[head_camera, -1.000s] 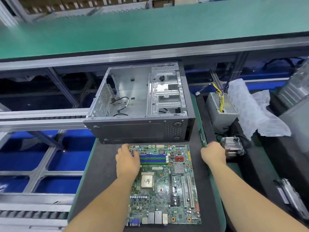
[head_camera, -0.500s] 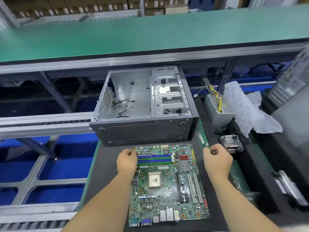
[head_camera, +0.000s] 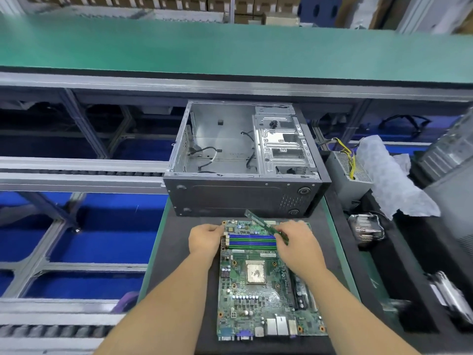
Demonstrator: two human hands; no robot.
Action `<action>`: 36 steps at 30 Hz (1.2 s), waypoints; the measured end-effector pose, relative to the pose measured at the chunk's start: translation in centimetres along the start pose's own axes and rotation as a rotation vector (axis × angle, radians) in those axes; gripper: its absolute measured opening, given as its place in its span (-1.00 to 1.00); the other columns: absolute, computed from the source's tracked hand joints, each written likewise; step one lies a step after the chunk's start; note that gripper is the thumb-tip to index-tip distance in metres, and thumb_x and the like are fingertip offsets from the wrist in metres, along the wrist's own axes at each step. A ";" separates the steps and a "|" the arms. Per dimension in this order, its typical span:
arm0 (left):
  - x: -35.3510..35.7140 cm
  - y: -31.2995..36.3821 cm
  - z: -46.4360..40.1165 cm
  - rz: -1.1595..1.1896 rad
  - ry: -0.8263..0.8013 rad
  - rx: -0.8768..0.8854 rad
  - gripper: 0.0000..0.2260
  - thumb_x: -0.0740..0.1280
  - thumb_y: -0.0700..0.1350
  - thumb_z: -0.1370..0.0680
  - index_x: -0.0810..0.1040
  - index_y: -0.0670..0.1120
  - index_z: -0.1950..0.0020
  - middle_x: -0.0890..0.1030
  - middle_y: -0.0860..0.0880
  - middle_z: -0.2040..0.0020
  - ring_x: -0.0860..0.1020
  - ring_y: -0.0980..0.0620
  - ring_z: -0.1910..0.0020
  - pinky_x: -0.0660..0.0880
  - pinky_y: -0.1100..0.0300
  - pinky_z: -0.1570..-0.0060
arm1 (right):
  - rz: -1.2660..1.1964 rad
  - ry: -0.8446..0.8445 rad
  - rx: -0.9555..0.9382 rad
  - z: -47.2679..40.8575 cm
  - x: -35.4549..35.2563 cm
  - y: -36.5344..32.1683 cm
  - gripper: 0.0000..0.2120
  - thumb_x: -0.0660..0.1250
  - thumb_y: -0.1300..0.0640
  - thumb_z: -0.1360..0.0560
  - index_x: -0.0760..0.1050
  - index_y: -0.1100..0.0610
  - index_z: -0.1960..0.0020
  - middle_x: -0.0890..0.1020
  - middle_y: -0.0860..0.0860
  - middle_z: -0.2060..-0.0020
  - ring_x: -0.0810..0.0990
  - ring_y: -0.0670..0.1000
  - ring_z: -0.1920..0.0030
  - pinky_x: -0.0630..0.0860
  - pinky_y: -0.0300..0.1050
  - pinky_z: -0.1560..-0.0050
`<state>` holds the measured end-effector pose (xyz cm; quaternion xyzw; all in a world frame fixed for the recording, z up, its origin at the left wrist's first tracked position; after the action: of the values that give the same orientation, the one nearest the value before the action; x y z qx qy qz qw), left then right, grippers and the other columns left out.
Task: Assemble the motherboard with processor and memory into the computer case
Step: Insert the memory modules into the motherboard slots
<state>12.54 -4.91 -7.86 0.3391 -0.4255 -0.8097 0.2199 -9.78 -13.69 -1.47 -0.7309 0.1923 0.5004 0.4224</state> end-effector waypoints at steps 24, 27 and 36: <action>-0.4 -0.8 -0.2 -0.116 -0.138 0.138 -0.58 0.43 0.03 -0.54 0.50 -0.25 0.36 0.32 -0.05 0.42 0.26 0.02 0.39 0.33 0.21 0.36 | 0.087 -0.204 0.088 -3.2 2.7 -0.9 -0.77 0.22 0.10 -0.66 0.57 -0.05 -0.24 0.61 -0.14 -0.10 0.44 0.02 -0.11 0.41 0.06 -0.24; -0.5 -0.5 0.2 -0.115 -0.136 0.140 -0.56 0.43 0.02 -0.55 0.46 -0.25 0.38 0.28 -0.04 0.45 0.22 0.03 0.42 0.32 0.21 0.35 | 0.091 -0.212 0.091 -3.0 2.9 -0.9 -0.77 0.21 0.11 -0.66 0.56 -0.05 -0.25 0.60 -0.13 -0.10 0.44 0.04 -0.12 0.40 0.07 -0.25; -0.4 -0.5 0.1 -0.076 -0.129 0.169 -0.70 0.43 -0.01 -0.56 0.62 -0.08 0.36 0.55 0.10 0.46 0.44 0.18 0.42 0.42 0.23 0.29 | 0.115 -0.230 0.115 -2.9 3.1 -0.8 -0.76 0.19 0.11 -0.67 0.56 -0.06 -0.25 0.60 -0.12 -0.14 0.42 0.04 -0.15 0.39 0.05 -0.25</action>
<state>12.70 -4.32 -8.07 0.3194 -0.4926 -0.7987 0.1319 -6.27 -15.14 -3.46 -0.6311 0.2124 0.5925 0.4535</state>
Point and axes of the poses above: each hand's wrist, its own z-axis away from the middle knuckle, its own x-axis out of the palm, y = z × x, the point moved 4 cm from there along -z, towards the middle knuckle
